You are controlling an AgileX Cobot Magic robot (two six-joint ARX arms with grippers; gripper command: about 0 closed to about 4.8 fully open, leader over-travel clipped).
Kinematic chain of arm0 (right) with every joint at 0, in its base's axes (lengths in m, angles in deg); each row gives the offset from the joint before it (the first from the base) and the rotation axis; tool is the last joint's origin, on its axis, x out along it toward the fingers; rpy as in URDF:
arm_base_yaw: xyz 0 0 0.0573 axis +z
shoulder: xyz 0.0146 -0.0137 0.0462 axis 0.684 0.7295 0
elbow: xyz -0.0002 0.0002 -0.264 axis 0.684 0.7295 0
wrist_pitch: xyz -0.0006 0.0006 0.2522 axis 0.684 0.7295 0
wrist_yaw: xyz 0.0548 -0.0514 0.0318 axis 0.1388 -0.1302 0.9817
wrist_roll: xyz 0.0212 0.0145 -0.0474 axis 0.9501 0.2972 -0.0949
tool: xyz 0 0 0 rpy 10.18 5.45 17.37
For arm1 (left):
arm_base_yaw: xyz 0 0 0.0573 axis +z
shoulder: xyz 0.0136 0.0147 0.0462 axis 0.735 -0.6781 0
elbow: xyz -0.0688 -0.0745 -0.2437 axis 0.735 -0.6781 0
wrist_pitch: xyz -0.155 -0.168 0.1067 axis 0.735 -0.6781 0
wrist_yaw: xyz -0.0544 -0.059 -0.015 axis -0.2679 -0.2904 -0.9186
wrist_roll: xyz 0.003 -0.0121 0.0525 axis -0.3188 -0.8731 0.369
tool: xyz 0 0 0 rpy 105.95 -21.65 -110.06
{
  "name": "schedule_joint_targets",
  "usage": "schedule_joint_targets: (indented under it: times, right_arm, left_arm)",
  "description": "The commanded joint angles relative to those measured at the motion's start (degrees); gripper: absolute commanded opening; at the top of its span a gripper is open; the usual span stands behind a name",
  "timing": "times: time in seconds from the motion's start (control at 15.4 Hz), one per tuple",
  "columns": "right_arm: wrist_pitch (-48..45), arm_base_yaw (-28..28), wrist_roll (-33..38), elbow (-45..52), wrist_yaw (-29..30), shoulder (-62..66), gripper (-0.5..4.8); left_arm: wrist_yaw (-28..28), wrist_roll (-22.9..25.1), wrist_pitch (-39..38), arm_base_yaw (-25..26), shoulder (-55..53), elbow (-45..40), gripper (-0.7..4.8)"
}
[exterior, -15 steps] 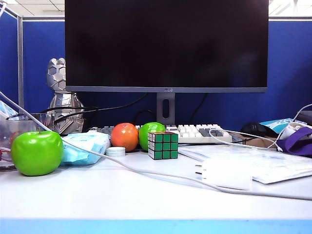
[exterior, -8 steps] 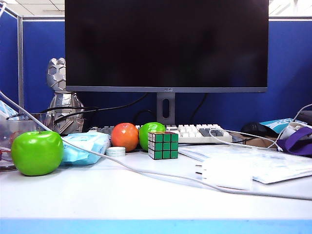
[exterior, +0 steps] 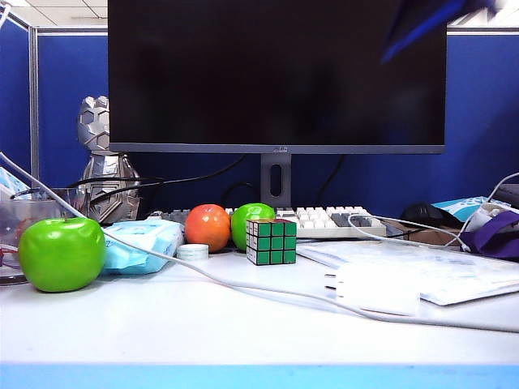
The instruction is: Pick up the Type-C charging cable and the charging base, insert one end of the Type-C charger into the corresponding slot on the base, and finally place the plugged-in charger back on the table.
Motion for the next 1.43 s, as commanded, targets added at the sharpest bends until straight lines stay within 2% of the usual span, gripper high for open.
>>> schedule_joint_targets:
  times: [0.06,0.19,0.26,0.32,0.65,1.1,1.23,1.36,1.43]
  right_arm:
    - [4.00,4.59,-8.59,-0.28,-8.44,5.92,-0.04]
    - [6.49,5.18,-10.32,-0.26,-8.33,10.01,0.47]
    - [7.39,5.18,-10.64,-0.24,-8.37,13.51,2.76]
    - [7.54,5.16,-10.69,-0.24,-8.83,16.52,3.95]
    - [6.45,5.18,-15.02,-0.24,-8.28,25.62,3.95]
    - [5.16,5.20,-14.95,-0.22,-10.12,30.86,3.93]
    - [4.92,5.20,-14.95,-0.22,-10.16,31.52,3.77]
    - [4.11,5.20,-14.97,-0.22,-10.34,31.69,1.56]
    - [2.80,5.20,-15.10,-0.31,-11.06,31.69,0.16]
  left_arm:
    - [-1.11,-1.20,0.66,-0.07,0.07,0.31,-0.05]
    - [-1.18,-1.68,0.68,-0.07,0.07,0.31,-0.05]
    - [-2.19,-2.16,0.79,-0.04,0.07,0.31,-0.05]
    - [-2.21,-2.49,1.05,-0.07,0.09,0.31,-0.05]
    - [-2.19,-2.49,1.07,-0.07,0.09,0.31,-0.05]
    - [-2.19,-3.76,2.56,-0.04,0.09,0.31,-0.05]
    - [-2.19,-3.76,2.73,-0.04,0.09,0.31,-0.06]
    - [-2.16,-3.76,2.73,-0.04,0.09,0.31,-0.05]
    - [-2.19,-3.76,2.71,-0.04,0.09,0.31,-0.05]
